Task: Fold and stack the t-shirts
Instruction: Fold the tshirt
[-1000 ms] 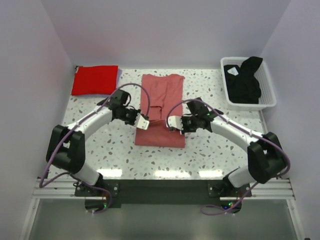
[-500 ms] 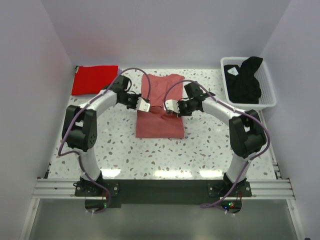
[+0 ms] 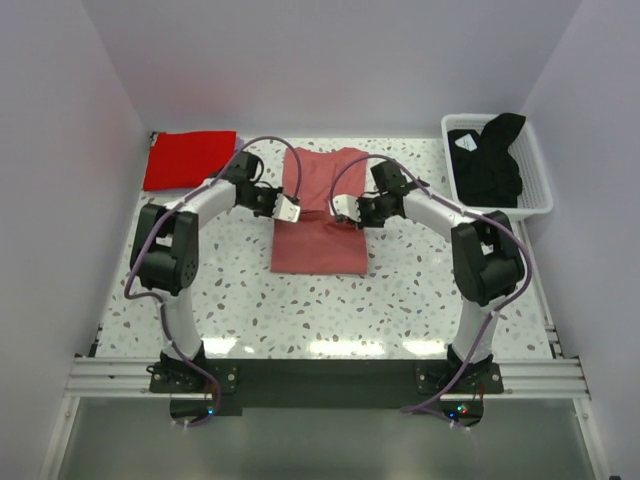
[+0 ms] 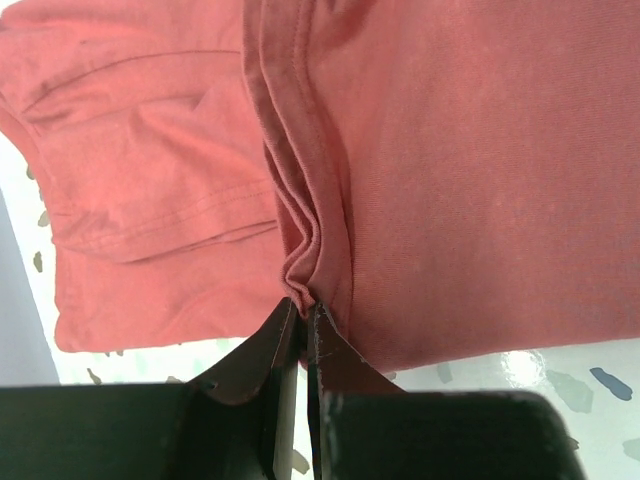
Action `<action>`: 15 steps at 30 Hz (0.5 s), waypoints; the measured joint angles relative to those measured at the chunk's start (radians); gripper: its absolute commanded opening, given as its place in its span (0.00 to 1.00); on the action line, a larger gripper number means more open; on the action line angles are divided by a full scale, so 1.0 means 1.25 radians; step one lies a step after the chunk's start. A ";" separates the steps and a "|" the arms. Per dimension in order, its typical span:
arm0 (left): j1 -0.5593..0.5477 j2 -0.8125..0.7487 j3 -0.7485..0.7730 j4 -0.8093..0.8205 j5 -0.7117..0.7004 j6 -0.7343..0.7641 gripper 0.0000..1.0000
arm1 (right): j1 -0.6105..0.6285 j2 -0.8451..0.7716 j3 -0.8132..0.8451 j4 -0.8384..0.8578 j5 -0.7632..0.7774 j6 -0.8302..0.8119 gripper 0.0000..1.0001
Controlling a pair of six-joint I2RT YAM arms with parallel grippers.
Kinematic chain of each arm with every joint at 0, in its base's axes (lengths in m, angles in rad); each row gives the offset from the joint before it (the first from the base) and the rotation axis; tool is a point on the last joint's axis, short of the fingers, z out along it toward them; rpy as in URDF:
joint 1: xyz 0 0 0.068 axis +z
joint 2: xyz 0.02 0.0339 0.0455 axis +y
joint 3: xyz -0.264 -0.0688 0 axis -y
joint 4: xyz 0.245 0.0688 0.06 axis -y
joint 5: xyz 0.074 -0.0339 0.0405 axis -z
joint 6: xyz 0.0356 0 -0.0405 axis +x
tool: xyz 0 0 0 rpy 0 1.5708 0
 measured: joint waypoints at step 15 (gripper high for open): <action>0.056 -0.014 0.007 0.050 -0.033 -0.295 0.62 | -0.002 -0.012 0.052 -0.037 0.066 0.154 0.54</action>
